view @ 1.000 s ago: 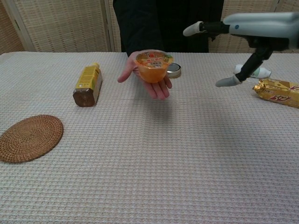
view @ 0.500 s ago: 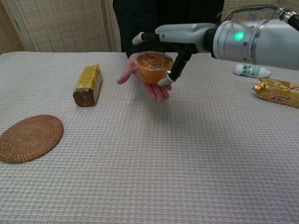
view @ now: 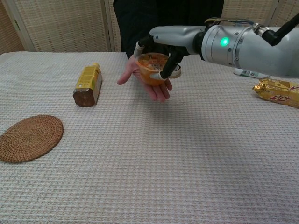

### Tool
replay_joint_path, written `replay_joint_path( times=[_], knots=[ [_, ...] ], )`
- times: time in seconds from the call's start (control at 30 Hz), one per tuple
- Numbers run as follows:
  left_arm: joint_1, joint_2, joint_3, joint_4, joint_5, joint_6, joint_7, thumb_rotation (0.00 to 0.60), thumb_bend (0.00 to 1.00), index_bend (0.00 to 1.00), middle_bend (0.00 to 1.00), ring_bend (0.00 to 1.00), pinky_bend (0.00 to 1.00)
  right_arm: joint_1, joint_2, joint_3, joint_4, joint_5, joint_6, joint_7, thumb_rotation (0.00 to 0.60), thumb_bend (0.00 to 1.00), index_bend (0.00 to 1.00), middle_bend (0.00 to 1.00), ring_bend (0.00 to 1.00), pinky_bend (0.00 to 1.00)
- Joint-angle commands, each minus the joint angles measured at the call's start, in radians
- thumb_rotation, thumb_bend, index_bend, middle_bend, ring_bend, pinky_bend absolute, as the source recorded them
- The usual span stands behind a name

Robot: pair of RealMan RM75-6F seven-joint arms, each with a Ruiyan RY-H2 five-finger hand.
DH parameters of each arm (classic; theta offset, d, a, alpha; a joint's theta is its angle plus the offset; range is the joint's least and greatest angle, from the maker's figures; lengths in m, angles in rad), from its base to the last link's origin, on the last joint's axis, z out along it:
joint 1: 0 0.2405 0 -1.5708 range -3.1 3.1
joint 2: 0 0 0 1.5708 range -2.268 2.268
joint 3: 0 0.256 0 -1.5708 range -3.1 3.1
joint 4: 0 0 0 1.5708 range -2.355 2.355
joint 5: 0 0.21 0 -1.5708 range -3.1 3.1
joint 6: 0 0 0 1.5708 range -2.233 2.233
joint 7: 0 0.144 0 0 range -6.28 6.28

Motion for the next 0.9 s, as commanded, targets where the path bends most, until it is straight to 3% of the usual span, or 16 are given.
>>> replay_joint_path(
  times=[0.03, 0.2, 0.4, 0.53, 0.7, 0.77, 0.9],
  knots=[
    [0.002, -0.001, 0.0, 0.003, -0.001, 0.001, -0.003, 0.6, 0.14, 0.14, 0.0, 0.0, 0.16, -0.041, 0.025, 0.0, -0.026, -0.077, 0.051, 0.081, 0.6, 0.61, 0.47, 0.41, 0.35, 0.63],
    [0.001, -0.006, -0.001, 0.007, 0.007, 0.001, -0.01, 0.6, 0.14, 0.14, 0.0, 0.0, 0.16, -0.118, 0.135, -0.013, -0.121, -0.188, 0.111, 0.193, 0.6, 0.6, 0.49, 0.47, 0.44, 0.69],
    [0.003, -0.009, -0.003, 0.016, 0.011, 0.006, -0.02, 0.6, 0.14, 0.14, 0.0, 0.0, 0.16, -0.204, 0.253, -0.093, -0.145, -0.246, 0.134, 0.21, 0.6, 0.58, 0.49, 0.48, 0.45, 0.7],
    [0.0, -0.016, -0.004, 0.017, 0.017, 0.004, -0.025, 0.6, 0.14, 0.14, 0.0, 0.0, 0.16, -0.231, 0.246, -0.141, -0.094, -0.197, 0.085, 0.22, 0.6, 0.57, 0.49, 0.45, 0.45, 0.7],
    [-0.002, -0.017, 0.0, 0.018, 0.03, 0.003, -0.021, 0.6, 0.14, 0.14, 0.0, 0.0, 0.16, -0.243, 0.166, -0.172, 0.016, -0.177, 0.057, 0.22, 0.6, 0.57, 0.48, 0.41, 0.41, 0.62],
    [0.0, -0.016, -0.002, 0.019, 0.026, 0.007, -0.026, 0.6, 0.14, 0.14, 0.0, 0.0, 0.16, -0.244, 0.148, -0.18, 0.044, -0.171, 0.043, 0.216, 0.6, 0.56, 0.41, 0.36, 0.36, 0.55],
    [0.004, -0.016, 0.0, 0.025, 0.016, 0.001, -0.031, 0.6, 0.14, 0.14, 0.0, 0.0, 0.16, -0.232, 0.158, -0.197, 0.048, -0.134, -0.024, 0.195, 0.6, 0.56, 0.09, 0.14, 0.15, 0.33]
  ],
)
